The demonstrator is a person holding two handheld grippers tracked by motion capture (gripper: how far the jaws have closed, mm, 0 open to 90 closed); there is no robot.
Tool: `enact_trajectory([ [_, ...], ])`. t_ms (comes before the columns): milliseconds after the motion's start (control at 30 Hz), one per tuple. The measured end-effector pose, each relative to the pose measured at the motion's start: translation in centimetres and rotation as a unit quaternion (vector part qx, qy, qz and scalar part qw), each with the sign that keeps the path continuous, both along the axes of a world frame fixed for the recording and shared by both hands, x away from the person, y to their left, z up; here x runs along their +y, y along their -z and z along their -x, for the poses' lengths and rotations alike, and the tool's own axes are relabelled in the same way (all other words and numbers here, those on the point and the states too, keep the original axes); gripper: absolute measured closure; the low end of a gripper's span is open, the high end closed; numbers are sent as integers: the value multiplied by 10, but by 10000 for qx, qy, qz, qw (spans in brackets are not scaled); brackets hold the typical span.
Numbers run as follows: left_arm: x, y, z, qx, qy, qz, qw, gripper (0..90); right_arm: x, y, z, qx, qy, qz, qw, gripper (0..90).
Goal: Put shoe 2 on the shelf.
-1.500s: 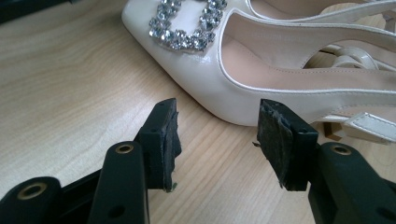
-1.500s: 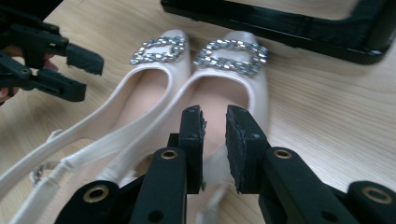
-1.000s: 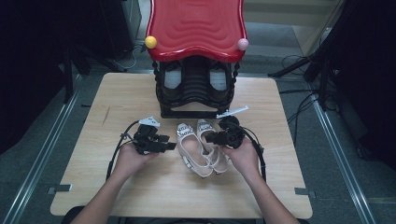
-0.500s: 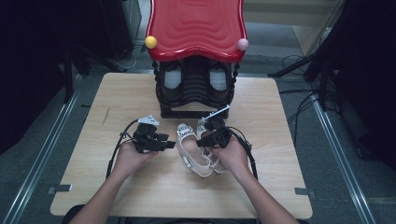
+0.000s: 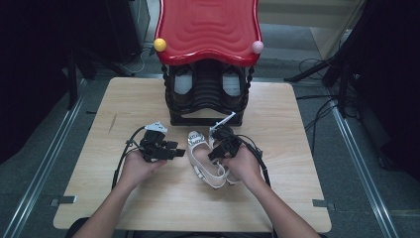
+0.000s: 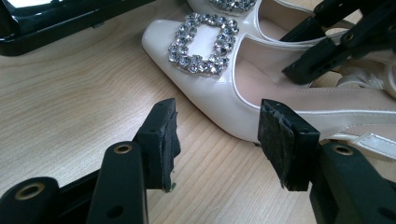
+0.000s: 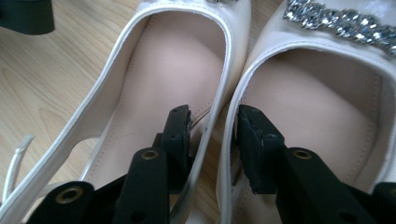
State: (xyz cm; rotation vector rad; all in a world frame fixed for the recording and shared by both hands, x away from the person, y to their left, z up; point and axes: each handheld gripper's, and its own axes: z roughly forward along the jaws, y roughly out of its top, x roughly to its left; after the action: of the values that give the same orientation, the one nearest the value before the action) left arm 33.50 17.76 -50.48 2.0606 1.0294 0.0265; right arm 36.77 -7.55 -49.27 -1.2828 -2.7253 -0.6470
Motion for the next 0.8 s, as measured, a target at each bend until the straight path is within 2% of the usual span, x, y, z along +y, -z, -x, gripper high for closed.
enact_trajectory([
  [167,3,-1,1,-27,-32,7,10000,471,1,0,0,36,-26,70,10000,688],
  [400,11,-2,-1,-25,-175,88,9998,469,6,-1,-6,85,-66,253,9996,830],
  [467,12,-2,-1,-71,-211,34,9997,469,8,-3,-6,38,-115,390,9992,849],
  [533,13,-2,-1,-72,-247,-17,9997,469,10,-4,-6,129,-91,406,9990,854],
  [600,16,-2,-2,-120,-296,-55,9995,466,7,-6,-8,233,-195,428,9986,859],
  [667,19,-3,-2,-154,-342,-48,9993,463,6,-9,-6,197,-277,487,9982,862],
  [733,24,-4,-3,-153,-389,-16,9991,460,3,-15,-4,138,-483,586,9970,863],
  [767,25,-4,-3,-143,-449,19,9989,459,2,-17,-2,85,-725,642,9953,864],
  [800,27,-4,-3,-143,-457,31,9989,459,0,-19,0,90,-814,639,9946,864],
])
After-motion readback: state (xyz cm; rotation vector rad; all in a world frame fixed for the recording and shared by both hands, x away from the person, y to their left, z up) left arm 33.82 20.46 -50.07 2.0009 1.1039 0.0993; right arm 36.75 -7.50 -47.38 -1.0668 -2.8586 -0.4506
